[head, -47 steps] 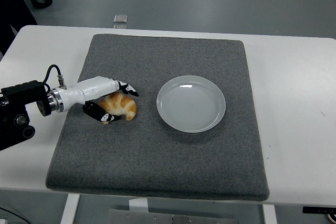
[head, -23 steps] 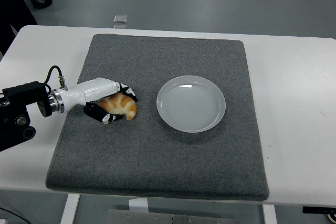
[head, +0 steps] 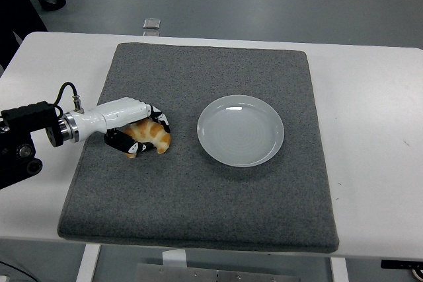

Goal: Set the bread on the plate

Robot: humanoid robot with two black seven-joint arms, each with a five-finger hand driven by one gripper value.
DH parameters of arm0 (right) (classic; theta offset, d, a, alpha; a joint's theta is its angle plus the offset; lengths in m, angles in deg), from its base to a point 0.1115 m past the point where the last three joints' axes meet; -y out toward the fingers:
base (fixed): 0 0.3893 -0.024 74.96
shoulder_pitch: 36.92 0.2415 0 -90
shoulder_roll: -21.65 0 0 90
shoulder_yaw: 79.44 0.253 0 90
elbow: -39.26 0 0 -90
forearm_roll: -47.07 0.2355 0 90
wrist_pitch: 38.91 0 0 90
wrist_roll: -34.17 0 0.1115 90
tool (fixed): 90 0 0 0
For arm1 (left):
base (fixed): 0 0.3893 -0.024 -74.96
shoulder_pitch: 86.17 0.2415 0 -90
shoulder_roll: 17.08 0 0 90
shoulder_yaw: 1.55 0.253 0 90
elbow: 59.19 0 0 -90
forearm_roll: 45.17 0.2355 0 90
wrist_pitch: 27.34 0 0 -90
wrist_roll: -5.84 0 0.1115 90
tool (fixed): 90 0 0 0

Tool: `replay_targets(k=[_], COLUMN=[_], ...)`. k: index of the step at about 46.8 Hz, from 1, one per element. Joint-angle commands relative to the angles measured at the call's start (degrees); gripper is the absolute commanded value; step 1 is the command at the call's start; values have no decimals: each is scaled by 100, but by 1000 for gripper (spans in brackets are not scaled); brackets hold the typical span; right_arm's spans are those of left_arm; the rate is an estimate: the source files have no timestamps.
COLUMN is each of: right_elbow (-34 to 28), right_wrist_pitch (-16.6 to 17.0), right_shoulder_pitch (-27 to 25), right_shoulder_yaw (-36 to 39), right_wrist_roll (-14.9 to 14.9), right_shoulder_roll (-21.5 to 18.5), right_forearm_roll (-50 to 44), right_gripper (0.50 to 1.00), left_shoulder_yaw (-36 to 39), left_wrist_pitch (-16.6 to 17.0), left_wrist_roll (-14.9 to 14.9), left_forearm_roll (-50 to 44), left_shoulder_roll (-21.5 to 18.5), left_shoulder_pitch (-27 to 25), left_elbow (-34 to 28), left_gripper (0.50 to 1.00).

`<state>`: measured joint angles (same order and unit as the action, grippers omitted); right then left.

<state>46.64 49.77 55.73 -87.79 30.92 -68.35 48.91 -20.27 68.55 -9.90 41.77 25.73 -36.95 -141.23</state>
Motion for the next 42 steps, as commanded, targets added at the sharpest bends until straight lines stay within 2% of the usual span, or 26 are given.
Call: replay_targets(k=[1,9,19,25,42], right_elbow=[0,0,0,0,0], right_wrist_pitch=[0,0,0,0,0], right_shoulder_pitch=[-1,-9,0,0,-9], right_shoulder_yaw=[0,0,0,0,0], right_wrist_roll=[0,0,0,0,0], right_shoulder_roll=[0,0,0,0,0], right_forearm_roll=[0,0,0,0,0], right_gripper=[932,930,932,930,930], left_shoulder_yaw=[0,0,-18,-62,-97], left_wrist_pitch=[0,-52,-395,-395,-421], left_wrist_roll=[1,1,-52,-166,-219], left_forearm_roll=[7,16,42,25,-81], left_shoulder_roll=[-36,-194,-467,-564,-678], left_shoulder_pitch=[-36,-229,-519,-660,-1169], left_elbow=[4,-5,-31,-49,-67], left_gripper=[500,500,500,500,500])
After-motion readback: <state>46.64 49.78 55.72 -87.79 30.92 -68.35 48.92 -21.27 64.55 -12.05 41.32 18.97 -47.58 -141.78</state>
